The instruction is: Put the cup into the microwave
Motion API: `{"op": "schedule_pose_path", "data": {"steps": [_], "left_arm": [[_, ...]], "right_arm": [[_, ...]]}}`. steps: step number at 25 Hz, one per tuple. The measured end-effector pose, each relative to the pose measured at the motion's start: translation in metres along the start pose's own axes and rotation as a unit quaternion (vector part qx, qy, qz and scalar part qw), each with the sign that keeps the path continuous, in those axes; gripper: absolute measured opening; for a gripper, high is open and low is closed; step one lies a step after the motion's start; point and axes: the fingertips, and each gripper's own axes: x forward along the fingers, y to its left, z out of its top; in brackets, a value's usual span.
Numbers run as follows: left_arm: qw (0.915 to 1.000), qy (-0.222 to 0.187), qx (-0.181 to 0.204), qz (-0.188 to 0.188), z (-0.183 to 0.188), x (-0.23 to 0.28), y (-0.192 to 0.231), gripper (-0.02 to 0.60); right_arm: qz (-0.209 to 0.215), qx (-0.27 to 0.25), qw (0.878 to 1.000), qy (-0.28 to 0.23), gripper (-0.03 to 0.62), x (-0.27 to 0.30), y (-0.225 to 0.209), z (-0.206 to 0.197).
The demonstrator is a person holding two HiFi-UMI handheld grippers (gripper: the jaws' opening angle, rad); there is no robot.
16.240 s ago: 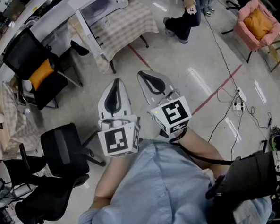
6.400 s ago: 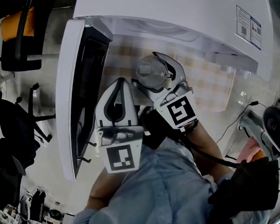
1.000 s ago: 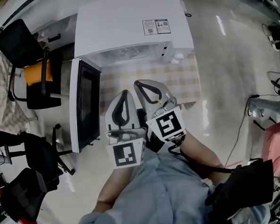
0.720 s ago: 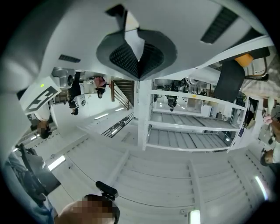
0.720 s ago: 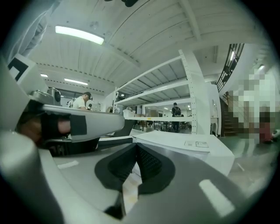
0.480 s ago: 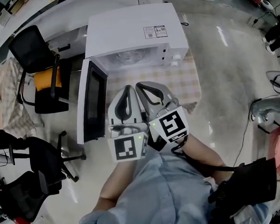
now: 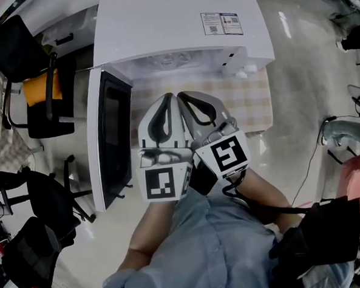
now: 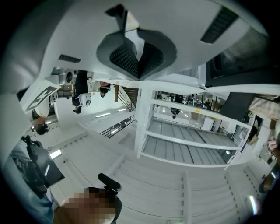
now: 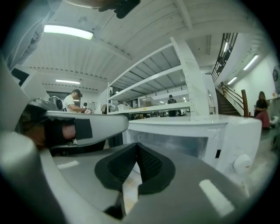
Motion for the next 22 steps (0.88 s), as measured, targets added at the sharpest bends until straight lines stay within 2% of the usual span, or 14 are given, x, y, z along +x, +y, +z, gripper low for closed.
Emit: {"op": "schedule_pose_path", "data": {"steps": [5,9,22], "left_arm": [[0.9987,0.046,-0.024,0.002,-0.062,0.036,0.032,0.007],[0.997,0.067,-0.038,-0.002,-0.094,0.06,0.05,0.008],[0.9935,0.103,-0.047,0.008,-0.136,0.094,0.079,0.008]], "right_arm": [[-0.007,0.035,0.998,0.052,0.003,0.044,-0.022,-0.058],[-0.012,0.058,0.995,0.076,0.002,0.071,-0.037,-0.087],[-0.029,0.067,0.99,0.122,0.002,0.108,-0.062,-0.12]]}}
